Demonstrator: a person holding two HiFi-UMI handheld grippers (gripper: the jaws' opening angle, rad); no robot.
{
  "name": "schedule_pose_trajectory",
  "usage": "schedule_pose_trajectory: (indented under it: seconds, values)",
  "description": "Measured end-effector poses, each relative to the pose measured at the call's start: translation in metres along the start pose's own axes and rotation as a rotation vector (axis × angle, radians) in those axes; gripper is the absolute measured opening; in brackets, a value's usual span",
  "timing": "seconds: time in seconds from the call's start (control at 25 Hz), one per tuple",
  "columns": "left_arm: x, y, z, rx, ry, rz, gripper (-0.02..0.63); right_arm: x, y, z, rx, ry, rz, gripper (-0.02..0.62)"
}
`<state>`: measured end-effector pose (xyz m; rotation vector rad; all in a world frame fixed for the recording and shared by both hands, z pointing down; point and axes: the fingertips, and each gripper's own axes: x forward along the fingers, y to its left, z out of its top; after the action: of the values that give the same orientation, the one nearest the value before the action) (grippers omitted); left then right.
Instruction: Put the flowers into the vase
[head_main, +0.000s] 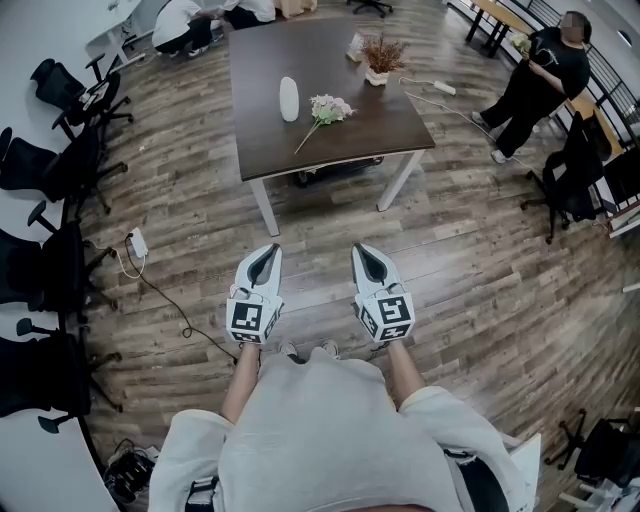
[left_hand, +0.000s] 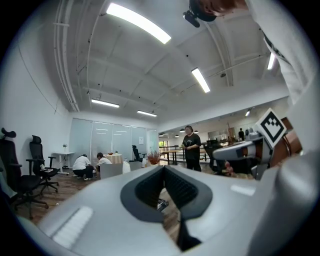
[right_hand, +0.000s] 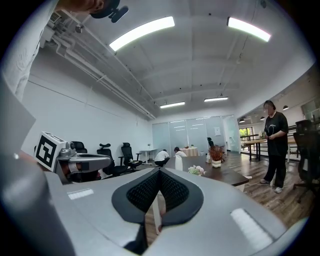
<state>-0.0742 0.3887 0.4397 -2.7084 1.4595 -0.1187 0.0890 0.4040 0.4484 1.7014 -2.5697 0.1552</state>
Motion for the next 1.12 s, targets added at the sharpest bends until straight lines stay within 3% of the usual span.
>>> schedule_pose_trajectory:
  seconds: [0.64,0.88,1.12]
  values:
    - [0.076,-0.001,-0.016,-0.013,0.002,-0.015,0.009,0.043,-0.063,-0.007,-0.003,0.007,-0.019,-0.002]
    - [0.127,0.027,-0.028,-0.021,-0.005,-0.041,0.009,0.094,-0.083,-0.009,-0.005,0.008,-0.035,-0.002]
    - [0.203,0.092,-0.039,-0.043,-0.023,-0.057,0.009,0.191,-0.1,-0.003,-0.019,0.002,-0.047,-0.002]
